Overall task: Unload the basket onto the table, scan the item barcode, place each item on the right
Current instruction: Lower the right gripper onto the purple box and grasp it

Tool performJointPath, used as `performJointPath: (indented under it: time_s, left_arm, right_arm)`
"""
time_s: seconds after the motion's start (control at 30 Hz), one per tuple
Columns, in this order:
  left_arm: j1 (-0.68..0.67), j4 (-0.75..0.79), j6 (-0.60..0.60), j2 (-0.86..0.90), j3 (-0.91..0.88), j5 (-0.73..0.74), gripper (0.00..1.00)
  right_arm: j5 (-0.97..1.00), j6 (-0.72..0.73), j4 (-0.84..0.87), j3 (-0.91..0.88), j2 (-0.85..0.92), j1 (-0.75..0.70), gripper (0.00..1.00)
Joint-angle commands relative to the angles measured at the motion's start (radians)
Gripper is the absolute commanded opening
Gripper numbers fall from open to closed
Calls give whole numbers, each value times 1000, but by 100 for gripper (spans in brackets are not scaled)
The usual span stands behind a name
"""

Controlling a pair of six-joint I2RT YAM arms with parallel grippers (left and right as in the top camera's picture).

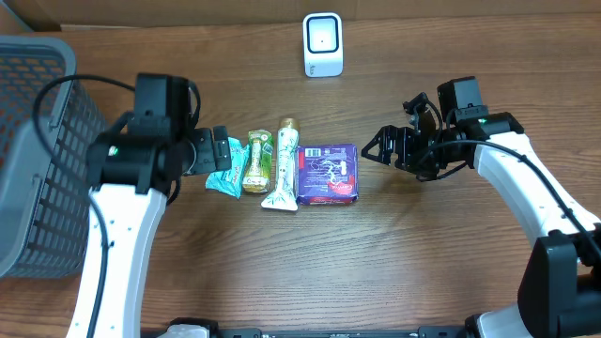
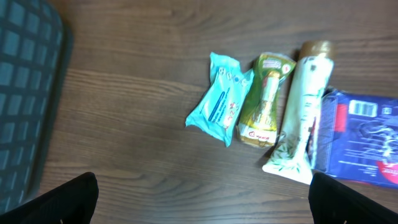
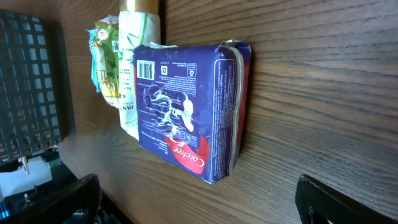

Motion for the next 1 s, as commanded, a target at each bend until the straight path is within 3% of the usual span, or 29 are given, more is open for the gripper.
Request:
performJointPath:
  time_s: [0.0, 0.57, 0.97]
  left_arm:
    - [-7, 3, 26, 64, -5, 12, 100]
    - [-7, 29, 26, 357, -6, 12, 100]
    - [-3, 79, 42, 455, -5, 19, 100]
  right_arm:
    - [-21, 5, 2, -5, 18, 1, 100]
    - [-18, 4, 12, -5, 18, 1, 100]
    - [-18, 4, 12, -5, 18, 1, 100]
